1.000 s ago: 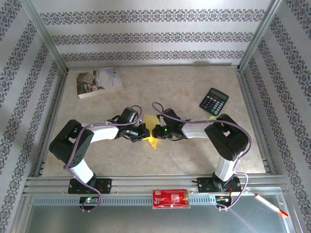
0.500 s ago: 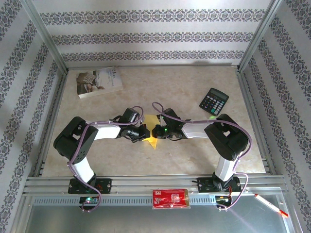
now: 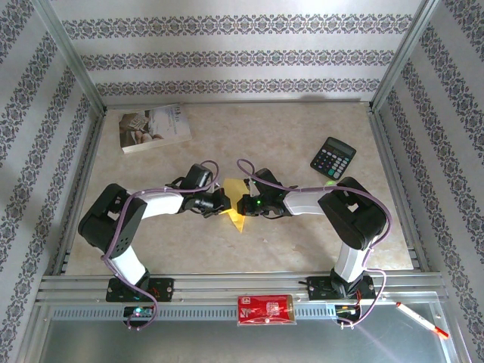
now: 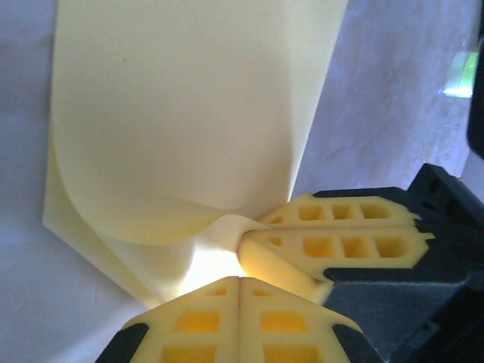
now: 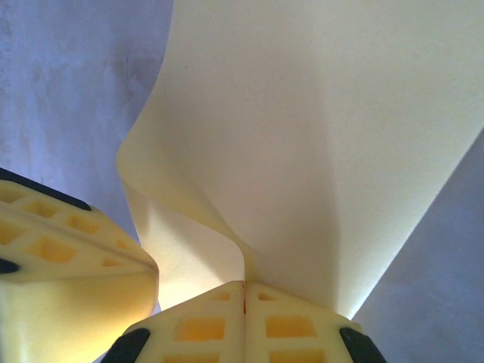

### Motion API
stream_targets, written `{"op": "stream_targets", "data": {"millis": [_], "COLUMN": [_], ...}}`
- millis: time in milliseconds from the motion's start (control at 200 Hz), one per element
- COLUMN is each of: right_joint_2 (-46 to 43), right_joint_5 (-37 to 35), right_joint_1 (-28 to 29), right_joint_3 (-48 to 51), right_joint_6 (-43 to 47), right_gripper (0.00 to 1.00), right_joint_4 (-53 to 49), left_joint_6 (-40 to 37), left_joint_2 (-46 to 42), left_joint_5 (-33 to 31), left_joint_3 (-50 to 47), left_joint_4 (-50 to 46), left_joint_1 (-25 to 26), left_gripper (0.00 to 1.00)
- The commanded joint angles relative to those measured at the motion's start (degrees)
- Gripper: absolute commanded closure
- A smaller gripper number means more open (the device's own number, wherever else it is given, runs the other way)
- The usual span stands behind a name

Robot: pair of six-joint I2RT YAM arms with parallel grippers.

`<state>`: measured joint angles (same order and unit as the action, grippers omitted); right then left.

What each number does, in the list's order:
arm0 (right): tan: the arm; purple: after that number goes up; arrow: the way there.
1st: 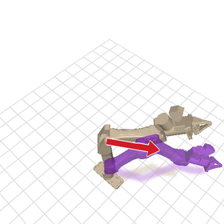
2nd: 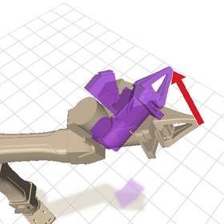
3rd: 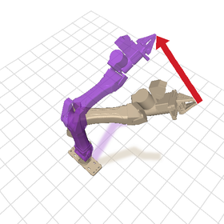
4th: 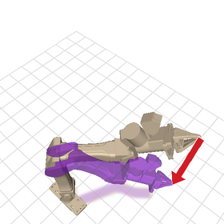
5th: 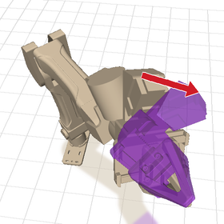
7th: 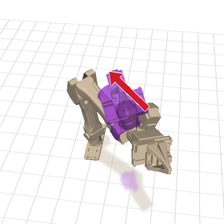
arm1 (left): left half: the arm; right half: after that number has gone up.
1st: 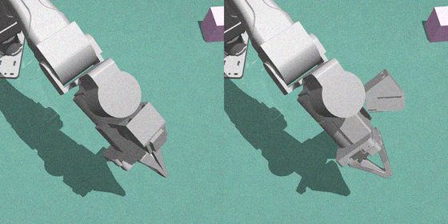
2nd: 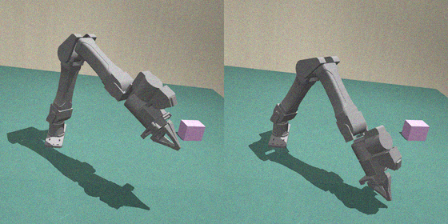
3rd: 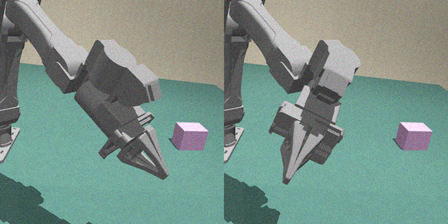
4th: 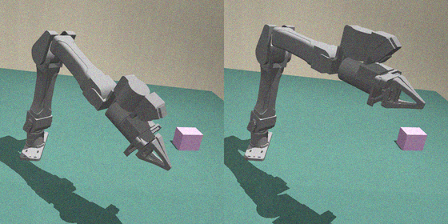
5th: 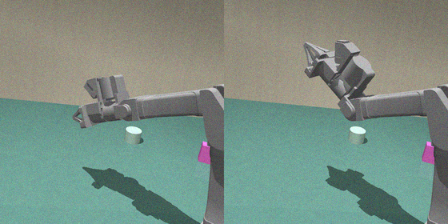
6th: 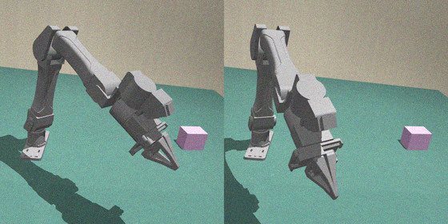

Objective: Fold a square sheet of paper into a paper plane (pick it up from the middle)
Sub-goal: Third fold the triangle at the center of the table.

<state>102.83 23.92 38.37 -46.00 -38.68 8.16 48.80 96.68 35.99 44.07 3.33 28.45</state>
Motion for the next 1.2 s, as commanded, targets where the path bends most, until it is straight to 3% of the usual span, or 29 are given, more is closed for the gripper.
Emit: {"op": "stream_targets", "data": {"millis": [0,969,1194], "right_joint_2": [4.54,5.30,3.04], "right_joint_5": [-5.19,-4.61,-3.33], "right_joint_1": [-0.54,-0.78,-1.24], "right_joint_3": [2.87,2.06,0.34], "right_joint_6": [1.41,1.94,3.13], "right_gripper": [0.99,0.99,0.92], "right_joint_4": [-8.52,-8.66,-10.25], "left_joint_6": [-1.39,-4.34,-6.21], "left_joint_2": [0.08,6.59,6.67], "left_joint_5": [1.02,-1.45,-3.12], "left_joint_3": [1.78,-0.28,-0.55], "left_joint_4": [-1.34,-1.46,-3.85], "left_joint_1": [0.30,-1.77,-1.71], "left_gripper": [1.00,1.00,1.00]}}
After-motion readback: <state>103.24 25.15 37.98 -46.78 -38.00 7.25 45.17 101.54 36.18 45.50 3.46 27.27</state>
